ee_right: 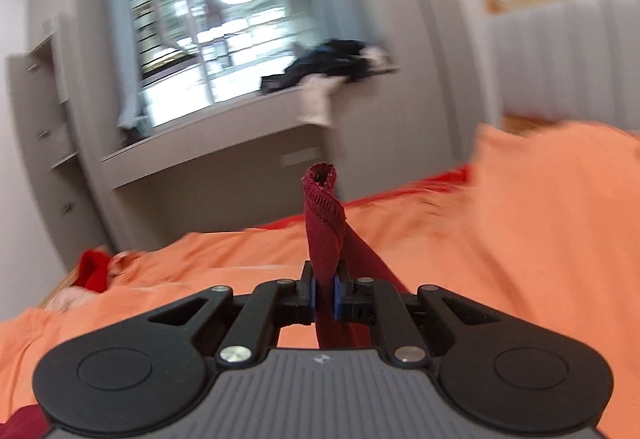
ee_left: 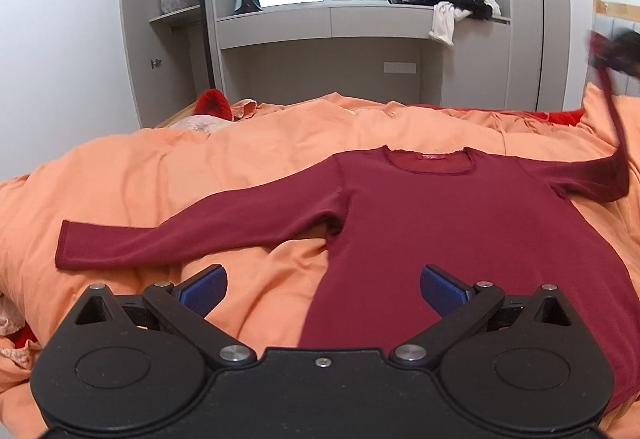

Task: Fold small clothes
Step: 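Carry the sleeve across the shirt body with the right tool, then open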

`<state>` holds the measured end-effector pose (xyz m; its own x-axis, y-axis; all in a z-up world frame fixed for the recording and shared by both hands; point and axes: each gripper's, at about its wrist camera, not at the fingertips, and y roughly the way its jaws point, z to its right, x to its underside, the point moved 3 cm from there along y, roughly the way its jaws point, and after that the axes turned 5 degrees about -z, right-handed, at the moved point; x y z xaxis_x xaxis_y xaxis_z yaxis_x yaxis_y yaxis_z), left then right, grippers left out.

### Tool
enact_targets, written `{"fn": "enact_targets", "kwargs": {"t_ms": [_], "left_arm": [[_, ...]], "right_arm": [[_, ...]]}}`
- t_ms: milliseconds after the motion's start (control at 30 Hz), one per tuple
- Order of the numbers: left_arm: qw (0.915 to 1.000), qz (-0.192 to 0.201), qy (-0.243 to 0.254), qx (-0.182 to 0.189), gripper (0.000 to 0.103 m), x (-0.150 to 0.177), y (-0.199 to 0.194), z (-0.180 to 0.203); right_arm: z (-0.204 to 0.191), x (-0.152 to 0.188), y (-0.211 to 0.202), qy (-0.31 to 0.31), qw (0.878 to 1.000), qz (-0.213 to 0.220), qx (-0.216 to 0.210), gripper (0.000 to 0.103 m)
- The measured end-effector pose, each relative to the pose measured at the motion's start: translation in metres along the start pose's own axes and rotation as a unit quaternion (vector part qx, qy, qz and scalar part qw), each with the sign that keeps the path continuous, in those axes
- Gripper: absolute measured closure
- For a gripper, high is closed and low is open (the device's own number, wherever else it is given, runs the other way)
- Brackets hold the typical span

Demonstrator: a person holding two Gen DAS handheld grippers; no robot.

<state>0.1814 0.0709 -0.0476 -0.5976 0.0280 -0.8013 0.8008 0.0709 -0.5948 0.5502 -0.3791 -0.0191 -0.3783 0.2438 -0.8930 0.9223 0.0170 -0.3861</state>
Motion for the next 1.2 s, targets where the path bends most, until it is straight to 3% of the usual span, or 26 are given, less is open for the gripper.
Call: {"fn": "enact_targets", "kwargs": {"t_ms": [167, 333, 467, 567, 633, 667, 700, 767, 867, 900, 1000, 1033, 1067, 1100, 1200], "left_arm": [[0.9997, -0.002, -0.024, -0.001, 0.0, 0.009, -0.001, -0.029], [0.9993, -0.012, -0.033, -0.01, 0.0, 0.018, 0.003, -0.047], [0.9988, -0.016, -0.045, -0.005, 0.0, 0.023, 0.002, -0.06], [0.9985, -0.016, -0.053, -0.002, 0.0, 0.023, 0.002, -0.063], [0.9983, -0.014, -0.057, 0.0, 0.0, 0.022, 0.001, -0.065], [0.9982, -0.012, -0.058, 0.0, 0.0, 0.022, 0.0, -0.066], [0.9982, -0.011, -0.059, 0.0, 0.0, 0.022, 0.0, -0.066], [0.998, -0.011, -0.063, 0.001, 0.0, 0.023, -0.002, -0.067], [0.9978, -0.014, -0.065, 0.003, 0.0, 0.024, 0.0, -0.068], [0.9978, -0.016, -0.065, 0.003, 0.0, 0.024, 0.0, -0.068], [0.9977, -0.02, -0.065, 0.003, 0.0, 0.025, 0.001, -0.068], [0.9977, -0.018, -0.064, 0.004, 0.0, 0.024, 0.001, -0.067], [0.9978, -0.017, -0.064, 0.005, 0.0, 0.025, 0.0, -0.068], [0.9978, -0.016, -0.064, 0.005, 0.001, 0.025, -0.001, -0.068], [0.9976, -0.018, -0.066, 0.005, 0.0, 0.025, 0.0, -0.068]], "right_arm": [[-0.136, 0.016, 0.036, -0.058, 0.997, -0.015, -0.039, 0.094], [-0.248, 0.09, 0.086, -0.104, 0.989, -0.077, -0.072, 0.094], [-0.306, 0.161, 0.107, -0.142, 0.979, -0.123, -0.082, 0.094], [-0.327, 0.201, 0.116, -0.169, 0.97, -0.159, -0.073, 0.093], [-0.336, 0.219, 0.123, -0.188, 0.961, -0.192, -0.057, 0.073], [-0.339, 0.226, 0.12, -0.198, 0.959, -0.197, -0.045, 0.047], [-0.339, 0.228, 0.113, -0.202, 0.96, -0.188, -0.044, 0.028], [-0.336, 0.223, 0.092, -0.192, 0.965, -0.16, -0.075, 0.017], [-0.323, 0.198, 0.053, -0.168, 0.967, -0.119, -0.152, 0.016], [-0.314, 0.189, 0.041, -0.175, 0.967, -0.101, -0.157, 0.014], [-0.275, 0.167, 0.03, -0.218, 0.966, -0.104, -0.087, 0.018], [-0.254, 0.162, 0.031, -0.227, 0.966, -0.112, -0.05, 0.022], [-0.231, 0.157, 0.031, -0.221, 0.968, -0.121, -0.021, 0.035], [-0.207, 0.151, 0.03, -0.202, 0.971, -0.13, -0.006, 0.049], [-0.123, 0.137, 0.02, -0.065, 0.986, -0.155, -0.021, 0.052]]}}
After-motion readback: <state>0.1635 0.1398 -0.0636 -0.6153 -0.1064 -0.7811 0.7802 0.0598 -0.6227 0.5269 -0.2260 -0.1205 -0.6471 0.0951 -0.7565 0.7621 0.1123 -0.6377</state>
